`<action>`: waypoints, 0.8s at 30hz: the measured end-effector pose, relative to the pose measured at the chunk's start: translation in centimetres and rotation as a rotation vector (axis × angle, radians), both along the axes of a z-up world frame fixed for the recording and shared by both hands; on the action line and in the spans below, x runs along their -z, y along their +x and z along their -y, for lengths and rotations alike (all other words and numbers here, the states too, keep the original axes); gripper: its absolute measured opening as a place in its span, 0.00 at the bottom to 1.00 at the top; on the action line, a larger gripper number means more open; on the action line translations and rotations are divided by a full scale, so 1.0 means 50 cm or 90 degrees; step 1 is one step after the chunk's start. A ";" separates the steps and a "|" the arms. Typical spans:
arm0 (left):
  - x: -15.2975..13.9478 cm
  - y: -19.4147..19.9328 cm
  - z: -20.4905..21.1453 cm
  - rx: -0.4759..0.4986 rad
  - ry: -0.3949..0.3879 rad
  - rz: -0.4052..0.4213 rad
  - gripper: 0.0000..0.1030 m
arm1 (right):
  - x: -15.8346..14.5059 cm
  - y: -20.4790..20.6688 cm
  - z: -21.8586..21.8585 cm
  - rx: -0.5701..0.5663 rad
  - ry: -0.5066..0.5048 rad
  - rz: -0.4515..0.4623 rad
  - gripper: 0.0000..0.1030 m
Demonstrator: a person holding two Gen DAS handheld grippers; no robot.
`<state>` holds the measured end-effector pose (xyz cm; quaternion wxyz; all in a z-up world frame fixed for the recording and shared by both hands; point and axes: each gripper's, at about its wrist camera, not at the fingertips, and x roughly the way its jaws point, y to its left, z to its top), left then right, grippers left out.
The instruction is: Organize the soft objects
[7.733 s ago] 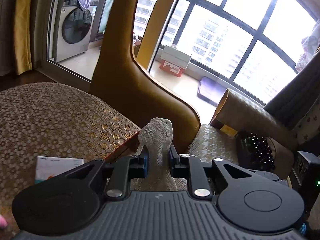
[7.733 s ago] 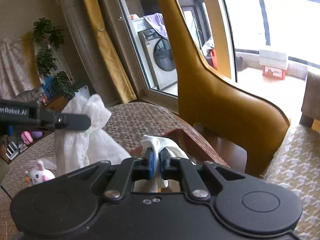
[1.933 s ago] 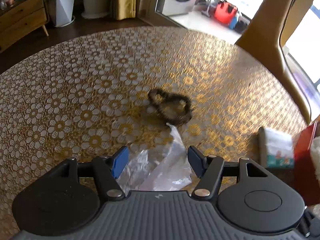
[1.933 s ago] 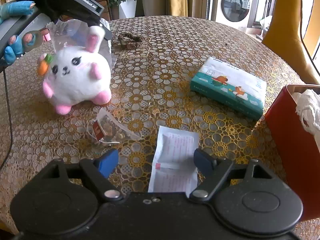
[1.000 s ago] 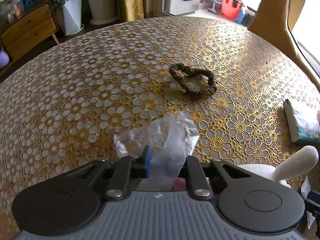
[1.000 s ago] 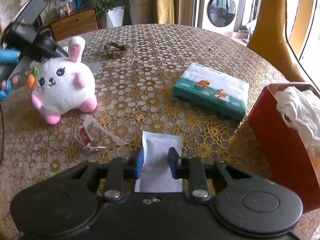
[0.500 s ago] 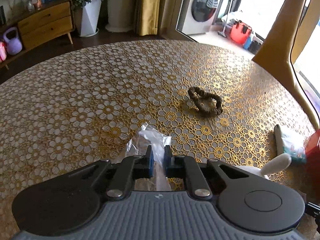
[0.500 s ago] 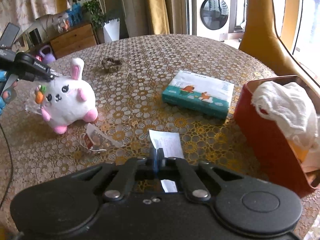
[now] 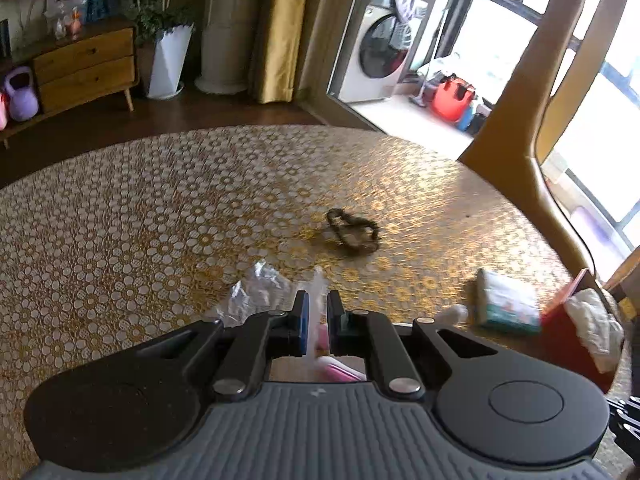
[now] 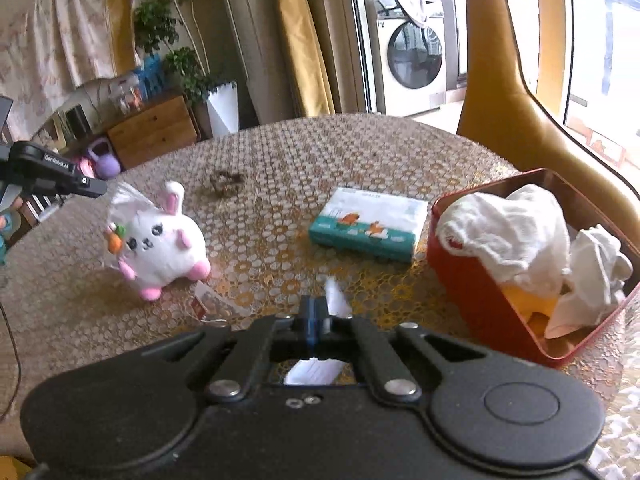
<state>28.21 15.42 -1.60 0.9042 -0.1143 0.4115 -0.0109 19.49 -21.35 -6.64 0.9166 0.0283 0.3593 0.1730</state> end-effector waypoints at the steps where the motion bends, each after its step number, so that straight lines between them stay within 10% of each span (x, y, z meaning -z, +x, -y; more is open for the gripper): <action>1: -0.009 -0.008 0.004 0.004 -0.003 0.005 0.09 | -0.005 -0.003 0.003 -0.002 -0.001 0.003 0.00; 11: 0.008 -0.022 0.022 0.016 -0.006 -0.014 0.09 | 0.017 -0.004 0.011 -0.020 -0.001 -0.029 0.22; 15: 0.031 -0.010 0.002 0.013 -0.014 -0.019 0.09 | 0.032 0.005 -0.009 -0.025 -0.008 -0.032 0.55; 20: 0.056 0.013 -0.037 -0.015 -0.037 -0.036 0.10 | 0.063 0.034 -0.036 -0.025 -0.019 -0.055 0.62; 24: 0.075 0.040 -0.063 -0.013 -0.063 -0.052 0.35 | 0.085 0.052 -0.052 -0.024 -0.022 -0.074 0.69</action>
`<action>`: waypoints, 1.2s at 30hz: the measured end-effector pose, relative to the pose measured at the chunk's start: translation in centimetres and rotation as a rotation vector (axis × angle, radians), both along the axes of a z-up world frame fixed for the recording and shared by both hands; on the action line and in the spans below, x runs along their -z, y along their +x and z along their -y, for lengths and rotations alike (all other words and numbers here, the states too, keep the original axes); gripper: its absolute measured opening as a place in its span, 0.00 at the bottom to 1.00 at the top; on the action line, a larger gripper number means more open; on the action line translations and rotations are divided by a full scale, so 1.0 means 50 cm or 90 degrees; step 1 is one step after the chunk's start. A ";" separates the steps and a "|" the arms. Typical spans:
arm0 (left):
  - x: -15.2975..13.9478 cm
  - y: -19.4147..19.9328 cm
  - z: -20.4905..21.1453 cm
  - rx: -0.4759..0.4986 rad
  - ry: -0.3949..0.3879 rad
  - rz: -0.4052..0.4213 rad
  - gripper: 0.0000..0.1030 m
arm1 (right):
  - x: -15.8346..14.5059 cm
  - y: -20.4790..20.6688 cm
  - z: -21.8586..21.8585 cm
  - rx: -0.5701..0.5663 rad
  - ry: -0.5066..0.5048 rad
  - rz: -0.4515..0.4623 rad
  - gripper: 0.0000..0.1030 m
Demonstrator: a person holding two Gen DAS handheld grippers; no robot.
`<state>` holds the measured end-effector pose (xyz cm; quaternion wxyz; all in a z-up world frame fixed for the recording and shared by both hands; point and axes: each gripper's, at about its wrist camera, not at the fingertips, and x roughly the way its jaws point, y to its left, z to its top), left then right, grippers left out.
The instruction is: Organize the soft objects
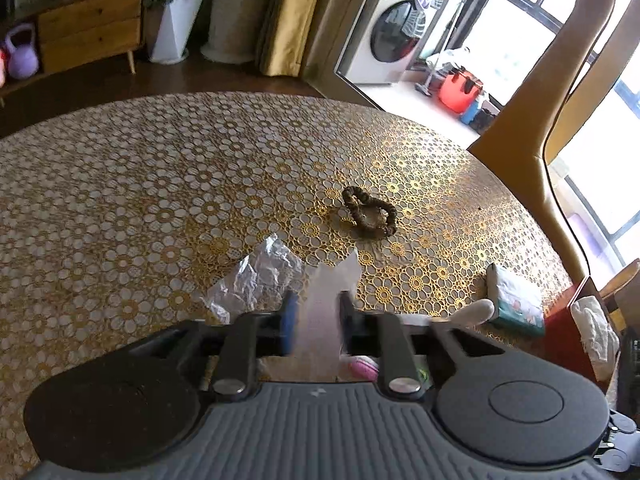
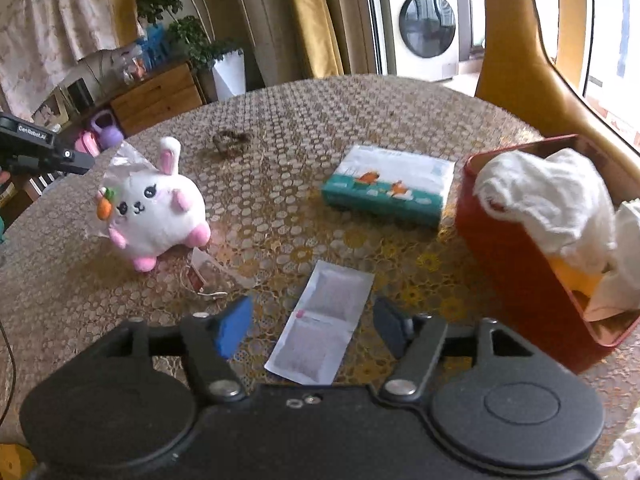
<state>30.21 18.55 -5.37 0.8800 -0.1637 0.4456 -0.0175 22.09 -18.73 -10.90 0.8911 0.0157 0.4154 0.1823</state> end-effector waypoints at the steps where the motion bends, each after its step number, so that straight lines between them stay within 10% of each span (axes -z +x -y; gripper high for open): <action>1: 0.003 0.006 -0.002 0.004 -0.004 0.001 0.67 | 0.003 0.004 -0.003 0.000 -0.001 -0.002 0.69; 2: 0.004 0.011 -0.001 0.009 -0.007 0.005 0.91 | 0.005 0.007 -0.006 0.000 -0.002 -0.004 0.70; 3: 0.003 0.015 0.000 0.015 -0.011 0.014 0.93 | 0.008 0.010 -0.008 0.000 -0.003 -0.007 0.71; 12: 0.069 0.092 0.037 0.053 0.095 -0.023 0.93 | 0.031 0.032 -0.025 0.007 -0.019 -0.030 0.73; 36: 0.190 0.118 0.012 0.007 0.192 -0.059 0.90 | 0.069 0.063 -0.082 0.037 -0.123 -0.027 0.70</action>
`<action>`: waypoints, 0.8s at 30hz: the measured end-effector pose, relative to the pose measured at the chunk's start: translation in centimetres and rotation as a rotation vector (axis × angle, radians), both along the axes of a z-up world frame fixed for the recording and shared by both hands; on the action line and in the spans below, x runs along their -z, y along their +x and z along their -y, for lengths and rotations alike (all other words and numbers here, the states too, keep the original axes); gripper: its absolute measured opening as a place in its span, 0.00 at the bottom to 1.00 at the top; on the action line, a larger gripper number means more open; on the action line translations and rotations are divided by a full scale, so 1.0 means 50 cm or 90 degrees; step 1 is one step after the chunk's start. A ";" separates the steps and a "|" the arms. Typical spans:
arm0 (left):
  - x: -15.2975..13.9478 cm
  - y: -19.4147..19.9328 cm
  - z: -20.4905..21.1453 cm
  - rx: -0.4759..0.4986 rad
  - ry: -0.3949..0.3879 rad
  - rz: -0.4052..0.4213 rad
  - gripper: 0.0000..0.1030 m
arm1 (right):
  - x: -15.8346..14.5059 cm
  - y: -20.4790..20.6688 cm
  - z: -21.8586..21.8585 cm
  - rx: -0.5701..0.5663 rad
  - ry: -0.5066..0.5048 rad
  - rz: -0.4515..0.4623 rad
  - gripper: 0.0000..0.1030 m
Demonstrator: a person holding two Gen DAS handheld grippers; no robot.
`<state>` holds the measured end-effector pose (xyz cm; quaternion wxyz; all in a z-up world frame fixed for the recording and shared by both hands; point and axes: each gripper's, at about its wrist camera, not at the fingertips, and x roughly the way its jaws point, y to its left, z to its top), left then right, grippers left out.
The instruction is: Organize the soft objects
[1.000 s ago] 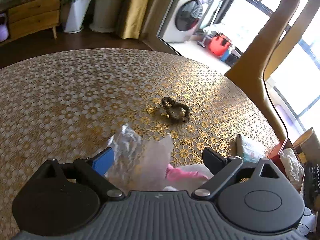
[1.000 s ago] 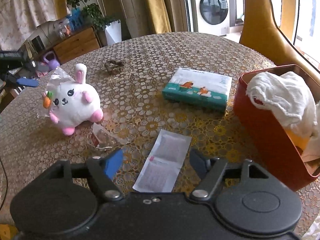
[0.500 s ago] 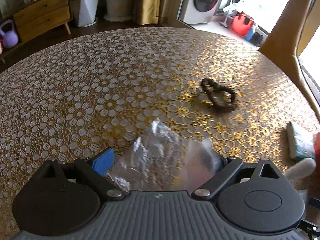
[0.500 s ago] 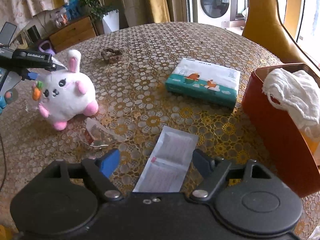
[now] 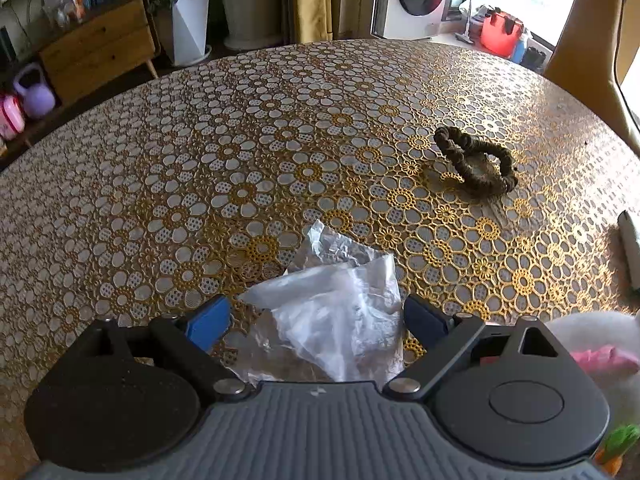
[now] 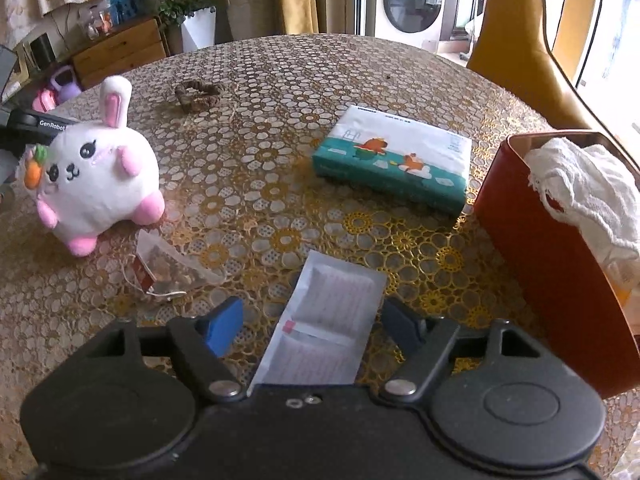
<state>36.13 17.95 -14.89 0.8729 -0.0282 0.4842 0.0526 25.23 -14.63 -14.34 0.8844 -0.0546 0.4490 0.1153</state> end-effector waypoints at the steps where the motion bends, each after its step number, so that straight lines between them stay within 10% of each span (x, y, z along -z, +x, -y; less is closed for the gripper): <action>1: 0.000 0.000 0.001 0.000 0.003 0.004 0.86 | 0.000 -0.001 -0.001 0.003 -0.005 0.002 0.70; 8: -0.015 -0.011 0.016 0.019 0.005 0.033 0.35 | -0.003 -0.010 -0.002 0.009 -0.008 0.015 0.49; 13: -0.020 -0.015 -0.005 -0.002 -0.013 0.038 0.16 | -0.005 -0.012 0.008 0.016 0.007 0.016 0.43; 18: -0.022 -0.027 -0.032 -0.030 -0.045 0.045 0.11 | -0.010 -0.016 0.022 0.026 0.029 0.019 0.15; 24: -0.035 -0.051 -0.051 -0.049 -0.059 0.060 0.09 | -0.010 -0.020 0.036 0.023 0.050 0.024 0.10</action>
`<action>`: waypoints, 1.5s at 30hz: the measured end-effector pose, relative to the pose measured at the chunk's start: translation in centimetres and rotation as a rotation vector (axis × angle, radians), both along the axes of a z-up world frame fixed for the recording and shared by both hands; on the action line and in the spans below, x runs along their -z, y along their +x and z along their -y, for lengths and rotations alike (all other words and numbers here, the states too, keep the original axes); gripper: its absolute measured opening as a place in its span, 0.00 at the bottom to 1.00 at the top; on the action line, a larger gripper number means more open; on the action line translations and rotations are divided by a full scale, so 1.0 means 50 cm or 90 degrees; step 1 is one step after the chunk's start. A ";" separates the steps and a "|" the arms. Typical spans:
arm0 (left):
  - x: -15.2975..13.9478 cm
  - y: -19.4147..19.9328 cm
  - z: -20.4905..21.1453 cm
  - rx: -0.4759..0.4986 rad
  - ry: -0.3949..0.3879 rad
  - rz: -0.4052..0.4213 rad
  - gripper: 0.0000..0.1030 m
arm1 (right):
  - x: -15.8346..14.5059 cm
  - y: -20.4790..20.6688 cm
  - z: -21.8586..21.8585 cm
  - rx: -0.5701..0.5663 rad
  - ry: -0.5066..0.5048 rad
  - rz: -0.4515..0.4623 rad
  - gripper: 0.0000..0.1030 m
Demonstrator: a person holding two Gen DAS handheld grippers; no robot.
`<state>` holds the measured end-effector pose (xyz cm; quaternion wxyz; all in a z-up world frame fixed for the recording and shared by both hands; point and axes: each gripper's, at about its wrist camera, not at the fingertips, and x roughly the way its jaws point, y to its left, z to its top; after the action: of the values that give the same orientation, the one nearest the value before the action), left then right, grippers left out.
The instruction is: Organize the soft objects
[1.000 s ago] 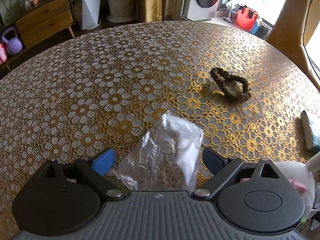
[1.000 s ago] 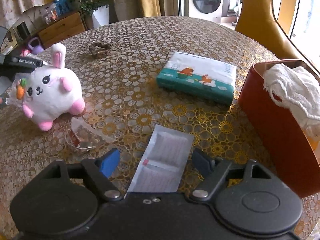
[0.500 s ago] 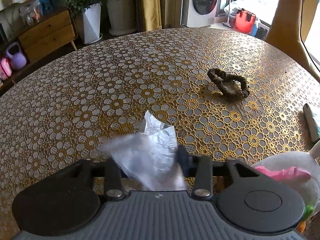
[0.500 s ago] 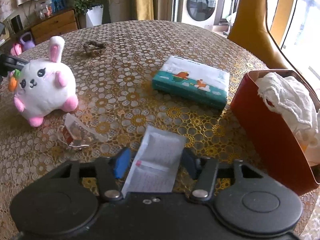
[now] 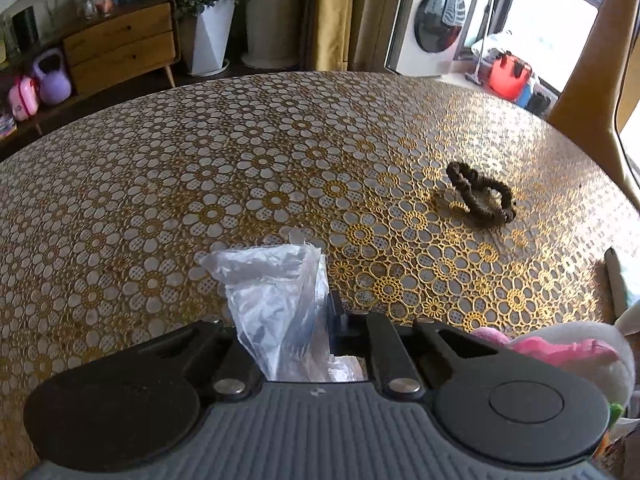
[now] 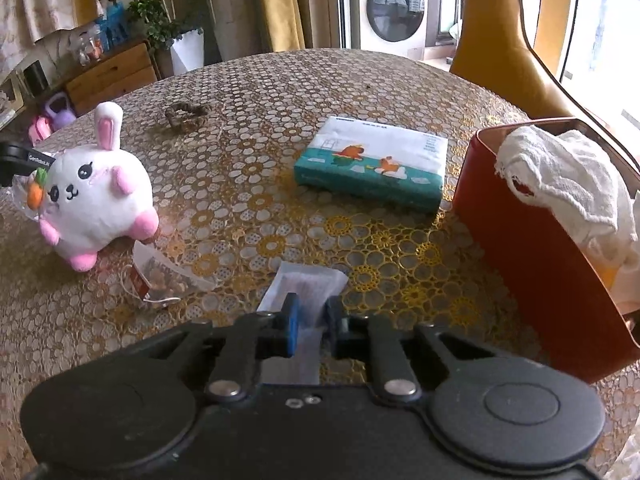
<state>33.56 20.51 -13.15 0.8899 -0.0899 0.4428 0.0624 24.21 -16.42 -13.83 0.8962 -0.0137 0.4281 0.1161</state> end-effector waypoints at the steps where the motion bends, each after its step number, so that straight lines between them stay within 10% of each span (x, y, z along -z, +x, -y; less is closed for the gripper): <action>1: -0.005 -0.004 -0.004 -0.002 -0.006 0.003 0.09 | -0.002 -0.001 0.001 0.001 0.004 0.004 0.10; 22: -0.195 -0.129 0.055 0.036 -0.057 0.082 0.09 | -0.135 -0.077 0.067 -0.014 0.107 0.087 0.06; 45: -0.313 -0.143 0.587 0.353 -0.092 0.081 0.09 | -0.276 -0.104 0.311 0.069 0.162 0.176 0.06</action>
<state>26.40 -8.82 2.50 0.8902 -0.0325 0.3972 -0.2208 19.01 -31.95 -0.02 0.9458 0.1072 0.2832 0.1178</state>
